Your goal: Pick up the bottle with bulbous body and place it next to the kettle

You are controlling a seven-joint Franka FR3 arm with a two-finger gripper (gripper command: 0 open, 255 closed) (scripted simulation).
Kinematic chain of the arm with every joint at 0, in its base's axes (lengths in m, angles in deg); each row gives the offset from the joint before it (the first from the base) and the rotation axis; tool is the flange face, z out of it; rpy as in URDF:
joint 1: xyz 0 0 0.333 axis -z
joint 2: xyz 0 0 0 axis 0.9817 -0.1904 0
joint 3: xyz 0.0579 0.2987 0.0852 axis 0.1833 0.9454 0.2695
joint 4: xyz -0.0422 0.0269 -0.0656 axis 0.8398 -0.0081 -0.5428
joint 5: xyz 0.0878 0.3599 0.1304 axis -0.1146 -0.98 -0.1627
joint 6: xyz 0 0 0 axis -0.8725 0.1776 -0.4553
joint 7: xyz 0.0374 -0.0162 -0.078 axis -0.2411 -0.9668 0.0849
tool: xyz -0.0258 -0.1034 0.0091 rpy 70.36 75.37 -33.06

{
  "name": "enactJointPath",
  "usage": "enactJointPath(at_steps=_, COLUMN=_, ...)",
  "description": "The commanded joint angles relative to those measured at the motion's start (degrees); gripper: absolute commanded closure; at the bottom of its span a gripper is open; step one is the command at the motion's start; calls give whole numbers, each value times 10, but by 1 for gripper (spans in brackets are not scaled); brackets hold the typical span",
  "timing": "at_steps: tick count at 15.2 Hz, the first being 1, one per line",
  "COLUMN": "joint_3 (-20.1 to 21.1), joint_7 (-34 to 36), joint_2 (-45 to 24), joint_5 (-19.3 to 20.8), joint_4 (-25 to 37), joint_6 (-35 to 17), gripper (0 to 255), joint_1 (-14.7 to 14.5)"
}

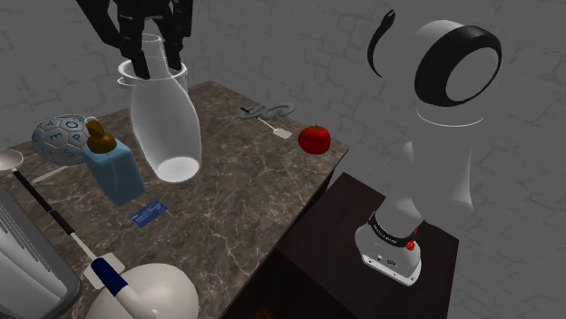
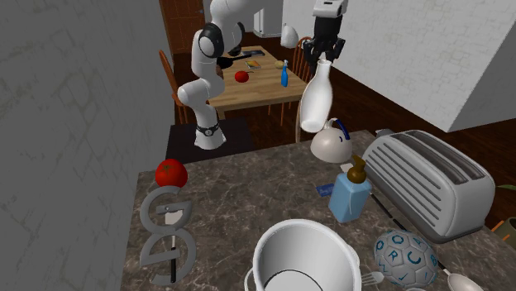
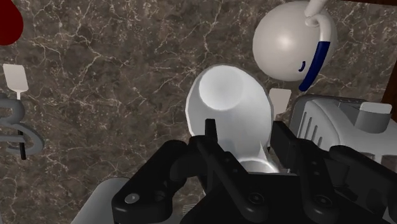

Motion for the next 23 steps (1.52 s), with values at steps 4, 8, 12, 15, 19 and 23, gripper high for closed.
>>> enactJointPath(at_steps=4, joint_3=-1, joint_7=-6, joint_2=55, joint_5=-18, joint_4=-126, joint_6=-73, gripper=255, joint_1=20)
enactJointPath(at_steps=8, joint_3=-3, joint_7=-10, joint_2=80, joint_5=-26, joint_4=-194, joint_6=-117, gripper=255, joint_1=27)
enactJointPath(at_steps=12, joint_3=-4, joint_7=-13, joint_2=98, joint_5=-32, joint_4=-252, joint_6=-157, gripper=255, joint_1=32)
enactJointPath(at_steps=15, joint_3=-5, joint_7=-16, joint_2=109, joint_5=-35, joint_4=-290, joint_6=-184, gripper=255, joint_1=35)
enactJointPath(at_steps=19, joint_3=-6, joint_7=-18, joint_2=120, joint_5=-38, joint_4=-336, joint_6=-220, gripper=255, joint_1=37)
enactJointPath(at_steps=23, joint_3=-7, joint_7=-20, joint_2=128, joint_5=-40, joint_4=-377, joint_6=-253, gripper=255, joint_1=39)
